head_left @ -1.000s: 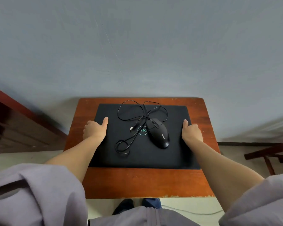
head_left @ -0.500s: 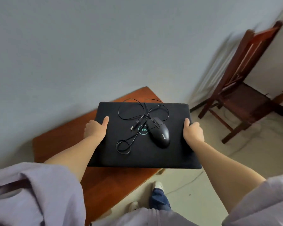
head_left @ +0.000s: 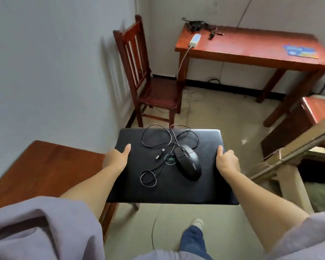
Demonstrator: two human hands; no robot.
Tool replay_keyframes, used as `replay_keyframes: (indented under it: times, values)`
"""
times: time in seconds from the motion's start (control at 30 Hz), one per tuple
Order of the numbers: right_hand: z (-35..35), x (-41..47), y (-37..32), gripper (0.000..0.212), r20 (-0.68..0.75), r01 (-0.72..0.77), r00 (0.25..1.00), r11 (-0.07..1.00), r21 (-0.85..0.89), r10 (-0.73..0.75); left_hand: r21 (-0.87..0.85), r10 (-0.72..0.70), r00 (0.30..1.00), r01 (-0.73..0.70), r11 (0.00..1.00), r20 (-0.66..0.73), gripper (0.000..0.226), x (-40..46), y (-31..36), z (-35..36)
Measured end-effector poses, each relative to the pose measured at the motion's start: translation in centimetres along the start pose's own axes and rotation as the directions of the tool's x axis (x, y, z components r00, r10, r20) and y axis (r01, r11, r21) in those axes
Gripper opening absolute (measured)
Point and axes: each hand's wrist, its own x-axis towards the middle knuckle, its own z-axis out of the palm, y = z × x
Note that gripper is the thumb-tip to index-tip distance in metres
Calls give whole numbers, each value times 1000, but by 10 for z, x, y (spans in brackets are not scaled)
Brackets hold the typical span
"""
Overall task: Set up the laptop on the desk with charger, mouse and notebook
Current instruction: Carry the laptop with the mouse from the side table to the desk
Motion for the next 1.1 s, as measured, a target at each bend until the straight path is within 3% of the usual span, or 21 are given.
replay_keyframes:
  times: [0.17,0.4,0.67,1.1]
  values:
    - [-50,86,39,61,-52,-99,994,995,-2,98,0,70,996,-70,998,56,68,9,95,76]
    - [-98,205,46,61,-63,-122,991,992,-31,119,19,69,996,-70,997,54,62,33,205,150]
    - [-108,340,9,60,-61,-174,983,985,-2,173,69,119,991,-123,990,63,73,118,338,194]
    - [-168,584,-82,59,-207,-308,918,937,168,339,96,345,923,-364,926,172,79,270,656,249]
